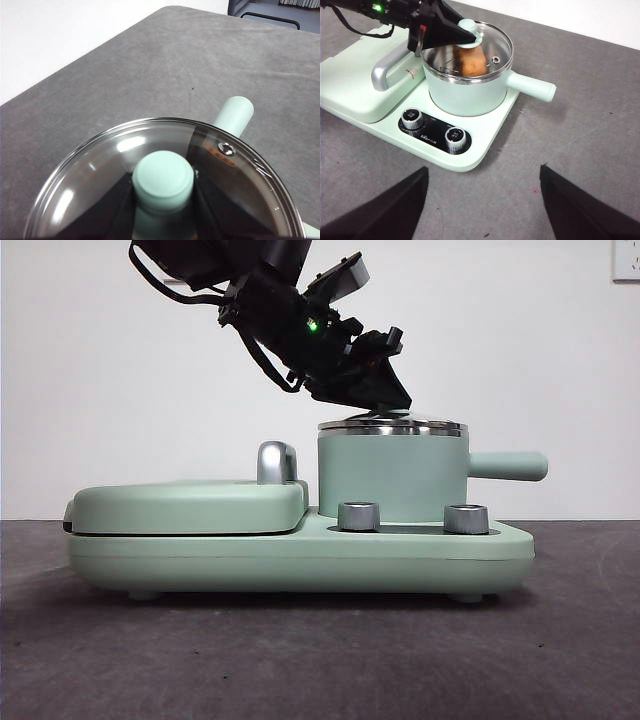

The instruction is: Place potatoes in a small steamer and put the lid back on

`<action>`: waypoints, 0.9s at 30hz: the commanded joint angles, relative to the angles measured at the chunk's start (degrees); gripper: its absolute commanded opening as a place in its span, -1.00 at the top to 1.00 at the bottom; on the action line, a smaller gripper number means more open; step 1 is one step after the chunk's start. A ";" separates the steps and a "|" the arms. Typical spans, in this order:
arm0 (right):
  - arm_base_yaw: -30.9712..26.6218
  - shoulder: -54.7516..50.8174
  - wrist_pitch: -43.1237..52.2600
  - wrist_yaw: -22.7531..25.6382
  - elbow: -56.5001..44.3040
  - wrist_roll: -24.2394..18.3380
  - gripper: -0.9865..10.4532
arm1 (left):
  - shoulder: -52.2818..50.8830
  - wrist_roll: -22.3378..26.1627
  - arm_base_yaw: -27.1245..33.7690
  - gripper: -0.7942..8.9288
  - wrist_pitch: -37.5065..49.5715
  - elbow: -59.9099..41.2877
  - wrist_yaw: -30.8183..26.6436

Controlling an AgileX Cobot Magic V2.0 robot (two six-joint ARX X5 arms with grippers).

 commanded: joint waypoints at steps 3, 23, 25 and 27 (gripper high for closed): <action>0.20 0.37 0.28 0.02 0.28 1.55 0.22 | 1.22 1.20 -0.44 0.78 -0.66 1.22 -0.26; 0.20 0.37 -0.55 0.02 0.28 2.01 0.22 | -2.97 -8.46 1.07 0.25 -3.08 1.22 3.06; 0.20 0.37 -0.55 0.02 0.28 2.01 0.22 | -4.59 -10.27 1.73 0.27 -3.74 1.22 4.31; 0.20 0.37 -0.55 0.02 0.28 2.01 0.22 | -6.56 -11.10 2.64 0.27 -5.25 1.22 4.76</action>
